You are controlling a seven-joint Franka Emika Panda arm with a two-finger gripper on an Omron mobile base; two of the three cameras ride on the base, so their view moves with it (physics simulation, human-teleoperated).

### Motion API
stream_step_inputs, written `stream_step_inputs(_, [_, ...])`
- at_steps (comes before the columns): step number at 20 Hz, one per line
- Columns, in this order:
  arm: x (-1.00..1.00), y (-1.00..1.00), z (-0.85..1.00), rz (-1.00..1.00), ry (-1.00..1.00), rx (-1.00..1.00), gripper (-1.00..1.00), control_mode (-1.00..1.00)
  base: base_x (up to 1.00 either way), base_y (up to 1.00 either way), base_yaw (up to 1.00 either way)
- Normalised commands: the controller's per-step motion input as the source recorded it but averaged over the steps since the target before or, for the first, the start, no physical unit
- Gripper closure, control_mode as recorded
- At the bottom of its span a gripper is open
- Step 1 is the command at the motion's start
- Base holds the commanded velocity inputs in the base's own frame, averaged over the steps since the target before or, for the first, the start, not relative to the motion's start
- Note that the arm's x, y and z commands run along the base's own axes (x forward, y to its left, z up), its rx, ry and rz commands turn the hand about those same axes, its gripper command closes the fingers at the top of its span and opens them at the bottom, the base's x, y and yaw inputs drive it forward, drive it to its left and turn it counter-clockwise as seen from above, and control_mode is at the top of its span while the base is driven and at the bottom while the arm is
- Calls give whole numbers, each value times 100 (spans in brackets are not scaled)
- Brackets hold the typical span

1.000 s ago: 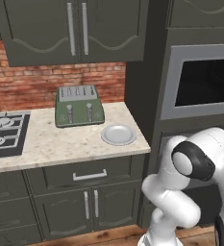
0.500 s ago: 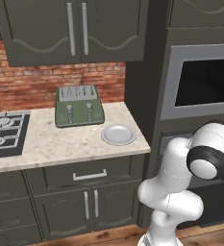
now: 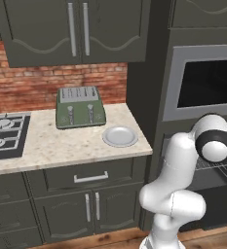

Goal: Take the fish from the oven and place it on the plate on the counter.

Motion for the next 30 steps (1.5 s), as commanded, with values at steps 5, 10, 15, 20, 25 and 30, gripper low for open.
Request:
stream_step_inputs(5, [5,-1,80,1,-6,1,100,-100,0,0,0])
stream_step_inputs(10, [-12,0,89,0,-24,2,100,-100,0,0,0])
stream_step_inputs(15, [-3,-3,92,13,-20,2,100,-100,0,0,0])
stream_step_inputs(20, [19,-13,100,20,-2,10,100,-100,0,0,0])
stream_step_inputs(25, [46,-19,87,9,20,13,100,-100,0,0,0])
stream_step_inputs(30, [23,0,46,2,13,8,100,-100,0,0,0])
